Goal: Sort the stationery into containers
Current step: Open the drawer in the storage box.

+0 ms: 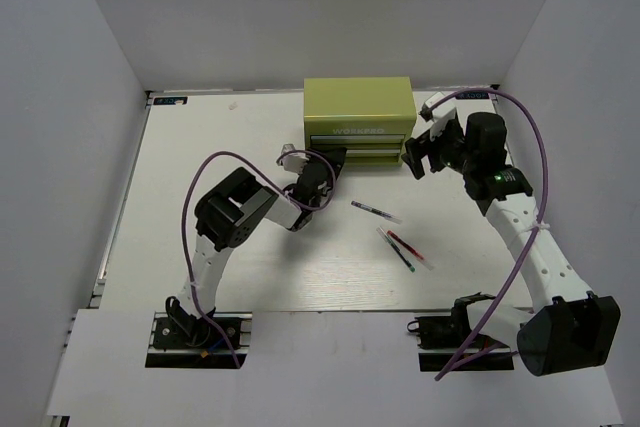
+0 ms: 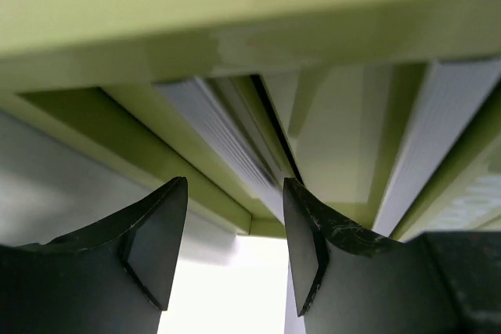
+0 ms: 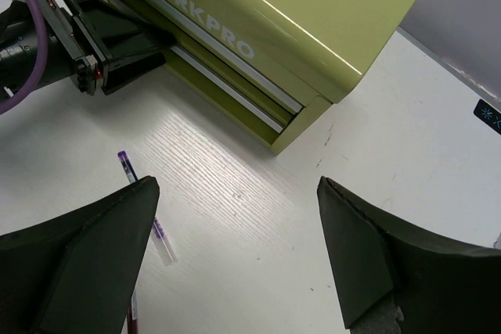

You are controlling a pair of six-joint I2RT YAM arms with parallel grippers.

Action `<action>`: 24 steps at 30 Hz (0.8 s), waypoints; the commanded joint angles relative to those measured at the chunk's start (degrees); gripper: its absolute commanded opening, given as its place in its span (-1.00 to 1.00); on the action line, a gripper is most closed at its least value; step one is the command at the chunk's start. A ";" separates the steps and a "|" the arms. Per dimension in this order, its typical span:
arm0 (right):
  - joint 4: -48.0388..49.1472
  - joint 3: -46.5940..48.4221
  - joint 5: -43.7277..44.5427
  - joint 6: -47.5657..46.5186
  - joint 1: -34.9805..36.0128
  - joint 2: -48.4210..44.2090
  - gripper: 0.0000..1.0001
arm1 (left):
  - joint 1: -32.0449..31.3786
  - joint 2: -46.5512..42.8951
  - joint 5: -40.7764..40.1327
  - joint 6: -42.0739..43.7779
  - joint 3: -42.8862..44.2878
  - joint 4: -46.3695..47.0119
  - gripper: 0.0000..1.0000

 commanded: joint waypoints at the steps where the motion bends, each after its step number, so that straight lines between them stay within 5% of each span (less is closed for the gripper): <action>1: 3.45 -0.49 -1.18 1.20 -0.52 -0.70 0.75 | 0.73 0.91 -1.30 -1.75 2.02 2.96 0.24; 9: 3.89 -1.29 -1.53 1.11 -1.05 -0.35 0.72 | 1.26 3.63 -1.83 -4.03 5.17 3.50 0.22; 24: 3.98 -1.55 -3.20 0.23 -1.23 1.41 0.70 | 1.79 7.07 -1.83 -7.03 4.39 9.56 -0.45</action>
